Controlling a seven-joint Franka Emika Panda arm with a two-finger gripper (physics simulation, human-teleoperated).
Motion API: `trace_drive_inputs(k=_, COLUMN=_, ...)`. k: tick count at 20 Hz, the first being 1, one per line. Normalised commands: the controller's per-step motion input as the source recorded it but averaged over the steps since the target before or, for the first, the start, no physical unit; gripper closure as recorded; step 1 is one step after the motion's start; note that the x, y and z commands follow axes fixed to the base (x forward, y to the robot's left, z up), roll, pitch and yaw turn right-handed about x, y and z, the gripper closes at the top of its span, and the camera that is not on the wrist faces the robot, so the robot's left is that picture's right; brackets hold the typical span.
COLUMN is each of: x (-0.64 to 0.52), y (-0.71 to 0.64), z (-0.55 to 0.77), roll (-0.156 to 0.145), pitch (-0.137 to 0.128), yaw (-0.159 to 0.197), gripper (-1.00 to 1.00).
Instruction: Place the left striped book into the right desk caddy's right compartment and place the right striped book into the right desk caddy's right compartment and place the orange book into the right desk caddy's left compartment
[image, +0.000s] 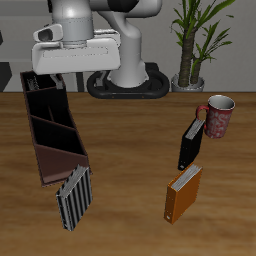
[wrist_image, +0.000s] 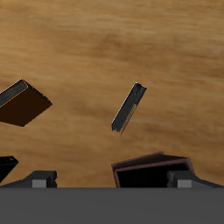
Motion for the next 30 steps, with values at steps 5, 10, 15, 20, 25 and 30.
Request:
trace_drive_inputs(k=5, x=0.32, y=-0.19, z=-0.13, roll=-0.048, pitch=-0.002, yaw=-0.030, gripper=-1.00)
trace_drive_inputs(k=10, x=0.32, y=-0.14, z=-0.15, roll=-0.026, pitch=-0.017, yaw=-0.053, gripper=-1.00)
trace_drive_inputs(k=15, x=0.23, y=-0.05, z=-0.14, roll=-0.014, pitch=-0.004, yaw=-0.045, gripper=-1.00)
trace_drive_inputs(k=20, x=0.30, y=0.06, z=-0.25, roll=0.009, pitch=-0.016, yaw=-0.048, gripper=-1.00)
trace_drive_inputs(k=25, x=0.20, y=0.09, z=-0.20, roll=0.021, pitch=-0.026, yaw=-0.013, gripper=-1.00)
trace_drive_inputs(k=30, x=0.22, y=-0.05, z=-0.15, roll=-0.013, pitch=0.016, yaw=-0.044, gripper=-1.00)
